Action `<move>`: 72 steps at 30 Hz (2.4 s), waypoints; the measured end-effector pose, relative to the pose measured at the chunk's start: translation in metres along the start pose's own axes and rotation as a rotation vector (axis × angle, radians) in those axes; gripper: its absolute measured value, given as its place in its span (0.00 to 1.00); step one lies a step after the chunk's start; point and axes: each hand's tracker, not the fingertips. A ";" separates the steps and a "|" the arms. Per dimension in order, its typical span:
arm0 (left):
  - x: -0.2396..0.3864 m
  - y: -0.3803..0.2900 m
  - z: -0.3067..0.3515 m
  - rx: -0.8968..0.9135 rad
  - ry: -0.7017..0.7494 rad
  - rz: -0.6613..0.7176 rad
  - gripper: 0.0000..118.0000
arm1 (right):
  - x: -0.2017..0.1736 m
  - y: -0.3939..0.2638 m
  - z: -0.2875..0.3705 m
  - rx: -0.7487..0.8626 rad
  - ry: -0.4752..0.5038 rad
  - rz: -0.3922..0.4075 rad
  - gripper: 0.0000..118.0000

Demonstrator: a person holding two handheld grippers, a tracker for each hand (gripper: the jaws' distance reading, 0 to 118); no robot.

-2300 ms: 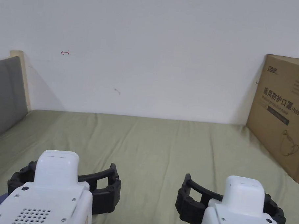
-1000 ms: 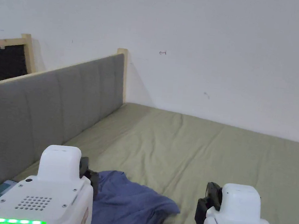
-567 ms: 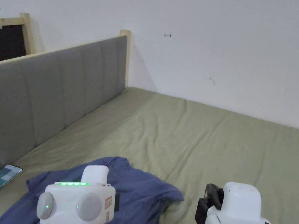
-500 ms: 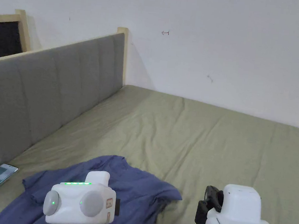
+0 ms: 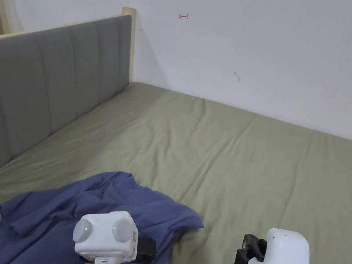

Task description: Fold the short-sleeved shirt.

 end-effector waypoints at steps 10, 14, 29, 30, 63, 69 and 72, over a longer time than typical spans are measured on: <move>-0.008 0.008 0.038 0.032 0.081 0.035 0.06 | 0.011 -0.010 -0.007 -0.061 -0.013 -0.035 0.00; -0.021 0.005 0.038 0.017 0.049 0.056 0.06 | 0.018 -0.014 -0.005 -0.071 -0.019 -0.059 0.00; 0.066 0.062 0.164 0.219 -0.340 0.008 0.06 | 0.095 0.003 0.036 0.026 -0.151 -0.234 0.00; 0.083 0.064 0.172 0.228 -0.370 -0.019 0.06 | 0.103 0.005 0.042 0.041 -0.168 -0.244 0.00; 0.242 -0.071 0.131 0.079 -0.398 -0.406 0.02 | 0.189 -0.017 0.101 0.063 -0.367 -0.348 0.00; 0.140 -0.071 0.119 0.051 -0.337 -0.218 0.00 | 0.159 -0.021 0.078 0.002 -0.280 -0.279 0.00; 0.077 -0.056 0.128 0.110 -0.269 -0.131 0.00 | 0.150 -0.021 0.069 -0.015 -0.258 -0.263 0.00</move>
